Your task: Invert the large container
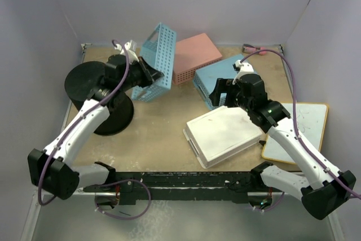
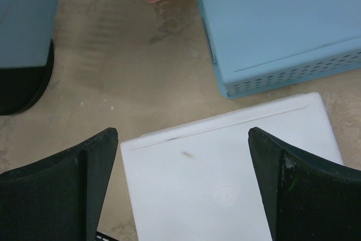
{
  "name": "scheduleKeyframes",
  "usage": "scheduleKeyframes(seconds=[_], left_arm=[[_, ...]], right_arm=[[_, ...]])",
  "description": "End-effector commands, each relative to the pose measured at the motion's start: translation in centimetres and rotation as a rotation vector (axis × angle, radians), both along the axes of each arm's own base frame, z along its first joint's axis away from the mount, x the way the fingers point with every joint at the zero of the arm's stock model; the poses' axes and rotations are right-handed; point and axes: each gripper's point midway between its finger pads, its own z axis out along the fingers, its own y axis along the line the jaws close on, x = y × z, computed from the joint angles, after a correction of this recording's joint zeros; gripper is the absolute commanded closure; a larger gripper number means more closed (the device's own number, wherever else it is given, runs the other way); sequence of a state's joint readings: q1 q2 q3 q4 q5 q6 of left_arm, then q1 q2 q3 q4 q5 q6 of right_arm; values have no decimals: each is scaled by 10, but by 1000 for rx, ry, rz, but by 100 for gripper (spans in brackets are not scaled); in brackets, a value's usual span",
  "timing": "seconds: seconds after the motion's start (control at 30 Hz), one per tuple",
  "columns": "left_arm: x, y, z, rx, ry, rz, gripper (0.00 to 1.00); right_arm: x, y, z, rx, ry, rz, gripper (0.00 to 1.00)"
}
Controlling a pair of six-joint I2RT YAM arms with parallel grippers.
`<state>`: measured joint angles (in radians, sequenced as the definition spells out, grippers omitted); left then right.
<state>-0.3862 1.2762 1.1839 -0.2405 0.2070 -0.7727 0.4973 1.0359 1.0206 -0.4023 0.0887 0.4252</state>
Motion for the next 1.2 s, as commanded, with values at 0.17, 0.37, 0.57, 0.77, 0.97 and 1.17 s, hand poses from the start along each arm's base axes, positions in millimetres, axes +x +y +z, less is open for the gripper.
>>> scheduleKeyframes(seconds=[0.17,0.37,0.57,0.77,0.97,1.17], left_arm=[[-79,-32,70,-483,-154,-210,100],[-98,-23,41,-655,-93,-186,100],[-114,-13,28,-746,-49,-164,100],[-125,-5,11,-818,5,-139,100],[-129,4,-25,-844,77,-70,100],[-133,-1,-52,-715,139,-74,78]], right_arm=[[16,-6,20,-10,-102,-48,0],[13,-8,15,-11,-95,-48,0],[12,-5,11,-6,-85,-36,0],[14,9,7,30,-68,11,0],[21,26,-1,82,-47,51,0],[21,33,-10,94,-15,73,0]])
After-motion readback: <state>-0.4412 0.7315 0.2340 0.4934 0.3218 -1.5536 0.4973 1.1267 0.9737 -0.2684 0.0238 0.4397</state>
